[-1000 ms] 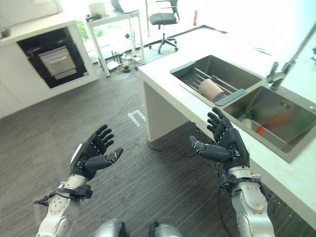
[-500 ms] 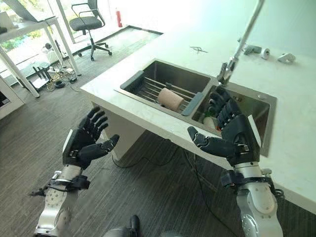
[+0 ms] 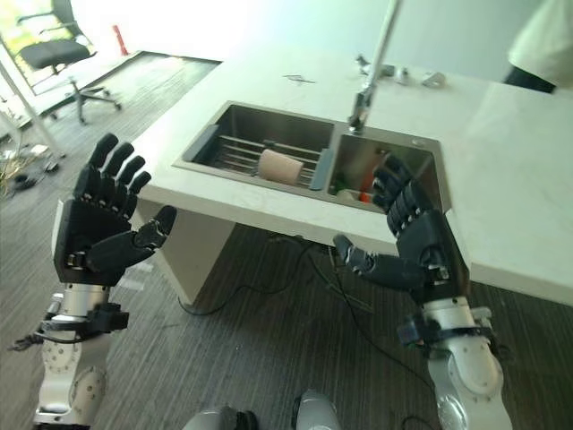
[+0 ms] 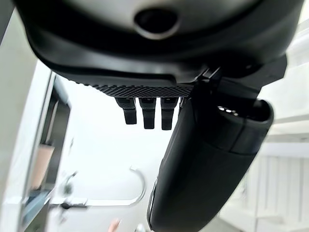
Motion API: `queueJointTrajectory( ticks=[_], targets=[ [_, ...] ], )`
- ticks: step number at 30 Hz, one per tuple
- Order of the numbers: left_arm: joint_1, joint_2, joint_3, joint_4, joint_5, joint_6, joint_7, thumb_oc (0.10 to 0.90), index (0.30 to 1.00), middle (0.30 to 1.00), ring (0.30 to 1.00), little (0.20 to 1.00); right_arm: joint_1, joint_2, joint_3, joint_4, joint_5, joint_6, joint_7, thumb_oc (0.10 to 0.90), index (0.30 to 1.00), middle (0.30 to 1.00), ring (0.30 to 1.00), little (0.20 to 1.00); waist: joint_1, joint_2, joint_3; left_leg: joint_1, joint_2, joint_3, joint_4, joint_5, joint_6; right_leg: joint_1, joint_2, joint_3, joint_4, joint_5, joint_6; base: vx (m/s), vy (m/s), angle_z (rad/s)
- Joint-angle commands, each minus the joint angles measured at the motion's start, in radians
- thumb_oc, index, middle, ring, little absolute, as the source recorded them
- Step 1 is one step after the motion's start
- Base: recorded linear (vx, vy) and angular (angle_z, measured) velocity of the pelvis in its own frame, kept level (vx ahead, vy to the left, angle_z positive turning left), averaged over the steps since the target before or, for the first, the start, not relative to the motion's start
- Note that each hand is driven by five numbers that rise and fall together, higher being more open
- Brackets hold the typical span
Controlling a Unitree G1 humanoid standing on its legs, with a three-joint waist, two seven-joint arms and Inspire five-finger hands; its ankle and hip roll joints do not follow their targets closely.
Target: Place the dishes in the dishwasher.
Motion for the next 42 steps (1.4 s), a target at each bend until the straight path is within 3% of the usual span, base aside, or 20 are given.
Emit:
queueJointTrajectory(
  ticks=[1,7,11,12,13,14,15,16,17,20,21,22,23,26,27,31,34,39,41,42],
  targets=[
    [-0.034,0.057,-0.003,-0.164,0.115,-0.074,0.005,0.800,0.900,0.900,0.900,0.900,-0.156,0.012,-0.015,-0.017,0.008,-0.119,-0.011,0.800,0.900,0.900,0.900,0.900,0.038,-0.029,-0.067,0.143,0.051,0.017,-0.094,-0.097,-0.028,0.123,0.006,-0.081,-0.188,0.174,-0.001,0.18,-0.184,0.05],
    [-0.041,0.048,-0.010,-0.167,-0.013,0.013,-0.056,0.800,0.900,0.900,0.900,0.900,-0.174,0.016,0.006,-0.027,-0.058,-0.094,-0.066,0.800,0.900,0.900,0.900,0.900,0.027,-0.017,-0.097,0.187,0.054,0.034,-0.094,-0.125,-0.025,0.157,0.029,-0.054,-0.188,0.154,-0.012,0.21,-0.175,0.07],
    [-0.031,0.057,-0.008,-0.175,0.033,0.018,-0.083,0.800,0.900,0.900,0.900,0.900,-0.167,-0.013,-0.025,-0.036,-0.047,-0.088,-0.069,0.800,0.900,0.900,0.900,0.900,0.015,-0.004,-0.111,0.258,0.069,0.060,-0.094,-0.126,-0.060,0.172,0.038,-0.082,-0.188,0.138,-0.041,0.24,-0.182,0.06],
    [-0.029,0.056,-0.003,-0.175,0.024,0.020,-0.094,0.800,0.900,0.900,0.900,0.900,-0.162,-0.018,-0.033,-0.036,-0.042,-0.087,-0.068,0.800,0.900,0.900,0.900,0.900,0.014,0.002,-0.115,0.287,0.080,0.074,-0.094,-0.055,-0.082,0.180,0.044,-0.089,-0.188,0.126,-0.056,0.16,-0.106,0.02],
    [-0.022,0.054,0.004,-0.168,0.016,0.012,-0.113,0.800,0.900,0.900,0.900,0.900,-0.157,-0.025,-0.045,-0.032,-0.047,-0.088,-0.064,0.800,0.900,0.900,0.900,0.900,0.016,0.003,-0.114,0.322,0.090,0.093,-0.094,0.074,-0.124,0.202,0.050,-0.090,-0.188,0.104,-0.078,0.23,-0.168,0.00],
    [-0.014,0.052,0.006,-0.171,0.026,-0.004,-0.123,0.800,0.900,0.900,0.900,0.900,-0.155,-0.033,-0.051,-0.034,-0.052,-0.085,-0.066,0.800,0.900,0.900,0.900,0.900,0.023,-0.005,-0.103,0.313,0.101,0.113,-0.012,0.175,-0.160,0.232,0.048,-0.086,-0.188,0.085,-0.097,0.19,-0.169,-0.03],
    [-0.009,0.051,0.009,-0.178,0.062,-0.028,-0.120,0.800,0.900,0.900,0.900,0.900,-0.157,-0.036,-0.052,-0.033,-0.057,-0.083,-0.066,0.800,0.900,0.900,0.900,0.900,0.033,-0.015,-0.093,0.255,0.110,0.106,0.075,0.219,-0.174,0.251,0.045,-0.078,-0.188,0.075,-0.109,0.15,-0.124,-0.14],
    [-0.006,0.052,0.018,-0.185,0.108,-0.068,-0.112,0.800,0.900,0.900,0.900,0.900,-0.162,-0.040,-0.056,-0.028,-0.064,-0.081,-0.067,0.800,0.900,0.900,0.900,0.900,0.046,-0.022,-0.078,0.156,0.130,0.084,0.148,0.223,-0.173,0.277,0.048,-0.062,-0.188,0.061,-0.119,0.17,-0.020,-0.18],
    [-0.001,0.059,0.038,-0.197,0.111,-0.097,-0.110,0.800,0.900,0.900,0.900,0.900,-0.170,-0.048,-0.064,-0.031,-0.059,-0.066,-0.066,0.800,0.900,0.900,0.900,0.900,0.055,-0.030,-0.065,0.085,0.151,0.088,0.132,0.199,-0.152,0.296,0.047,-0.036,-0.188,0.049,-0.118,0.21,0.070,-0.21],
    [0.012,0.060,0.076,-0.218,0.065,-0.127,-0.116,0.800,0.900,0.900,0.900,0.900,-0.185,-0.057,-0.068,-0.032,-0.052,-0.037,-0.050,0.800,0.900,0.900,0.900,0.900,0.064,-0.021,-0.060,0.104,0.172,0.101,-0.055,0.182,-0.137,0.307,0.053,0.006,-0.188,0.032,-0.099,0.26,0.315,-0.70],
    [0.020,0.057,0.091,-0.223,0.069,-0.168,-0.074,0.800,0.900,0.900,0.900,0.900,-0.179,-0.057,-0.066,-0.036,-0.051,-0.030,-0.017,0.800,0.900,0.900,0.900,0.900,0.070,0.020,-0.054,-0.004,0.240,0.013,-0.094,0.121,-0.158,0.324,0.090,0.048,-0.188,0.009,-0.073,0.28,0.474,-0.78],
    [0.022,0.056,0.090,-0.225,0.079,-0.186,-0.058,0.800,0.900,0.900,0.900,0.900,-0.177,-0.058,-0.067,-0.037,-0.050,-0.028,-0.014,0.800,0.900,0.900,0.900,0.900,0.070,0.023,-0.057,-0.011,0.245,0.002,-0.094,0.120,-0.162,0.324,0.093,0.051,-0.188,0.006,-0.071,0.36,0.562,-0.17],
    [0.025,0.050,0.098,-0.222,0.108,-0.192,-0.033,0.800,0.900,0.900,0.900,0.900,-0.175,-0.066,-0.068,-0.043,-0.037,-0.019,0.001,0.800,0.900,0.900,0.900,0.900,0.080,0.033,-0.062,-0.059,0.268,-0.060,-0.094,0.134,-0.183,0.343,0.101,0.076,-0.188,-0.014,-0.067,0.23,0.261,-0.43],
    [0.012,0.046,0.103,-0.184,0.091,-0.191,-0.050,0.800,0.900,0.900,0.900,0.900,-0.188,-0.093,-0.075,-0.045,-0.021,-0.002,-0.006,0.800,0.900,0.900,0.900,0.900,0.084,0.039,-0.073,-0.071,0.306,-0.045,-0.094,0.136,-0.195,0.371,0.066,0.069,-0.188,-0.043,-0.048,0.29,0.450,-0.77],
    [0.004,0.049,0.107,-0.176,0.070,-0.175,-0.065,0.800,0.900,0.900,0.900,0.900,-0.181,-0.091,-0.089,-0.054,-0.016,0.004,-0.005,0.800,0.900,0.900,0.900,0.900,0.080,0.043,-0.085,-0.060,0.306,-0.028,-0.094,0.118,-0.197,0.371,0.026,0.043,-0.188,-0.035,-0.026,0.25,0.515,-0.95],
    [-0.014,0.059,0.109,-0.178,0.021,-0.109,-0.100,0.800,0.900,0.900,0.900,0.900,-0.147,-0.061,-0.114,-0.081,-0.009,0.014,-0.007,0.800,0.900,0.900,0.900,0.900,0.072,0.037,-0.097,-0.032,0.267,-0.009,-0.094,0.086,-0.174,0.379,-0.029,0.040,-0.188,-0.014,0.015,0.15,0.310,-0.33],
    [-0.046,0.070,0.098,-0.186,0.035,-0.094,-0.124,0.800,0.900,0.900,0.900,0.900,-0.130,-0.028,-0.119,-0.084,-0.023,0.007,-0.016,0.800,0.900,0.900,0.900,0.900,0.076,0.028,-0.101,-0.019,0.208,-0.015,-0.094,0.061,-0.127,0.399,-0.068,0.019,-0.188,0.036,0.016,0.18,0.350,0.20],
    [-0.065,0.097,0.094,-0.205,0.070,-0.089,-0.126,0.800,0.900,0.900,0.900,0.900,-0.148,-0.001,-0.078,-0.065,-0.045,0.014,-0.007,0.800,0.900,0.900,0.900,0.900,0.092,0.043,-0.098,0.008,0.176,-0.007,-0.094,0.035,-0.070,0.433,-0.033,-0.083,-0.179,0.170,-0.006,0.15,0.238,0.06],
    [-0.073,0.103,0.091,-0.201,0.069,-0.082,-0.123,0.800,0.900,0.900,0.900,0.900,-0.162,0.002,-0.063,-0.057,-0.055,0.014,-0.013,0.800,0.900,0.900,0.900,0.900,0.093,0.041,-0.093,0.012,0.177,0.003,-0.094,0.031,-0.069,0.419,-0.008,-0.086,-0.188,0.154,-0.011,0.04,0.039,-0.23],
    [-0.088,0.115,0.081,-0.193,0.075,-0.060,-0.127,0.800,0.900,0.900,0.900,0.900,-0.168,0.002,-0.053,-0.052,-0.057,0.012,-0.027,0.800,0.900,0.900,0.900,0.900,0.088,0.032,-0.090,0.012,0.170,0.005,-0.094,0.031,-0.069,0.394,0.016,-0.073,-0.188,0.116,-0.017,0.02,-0.025,-0.32]
  ],
)
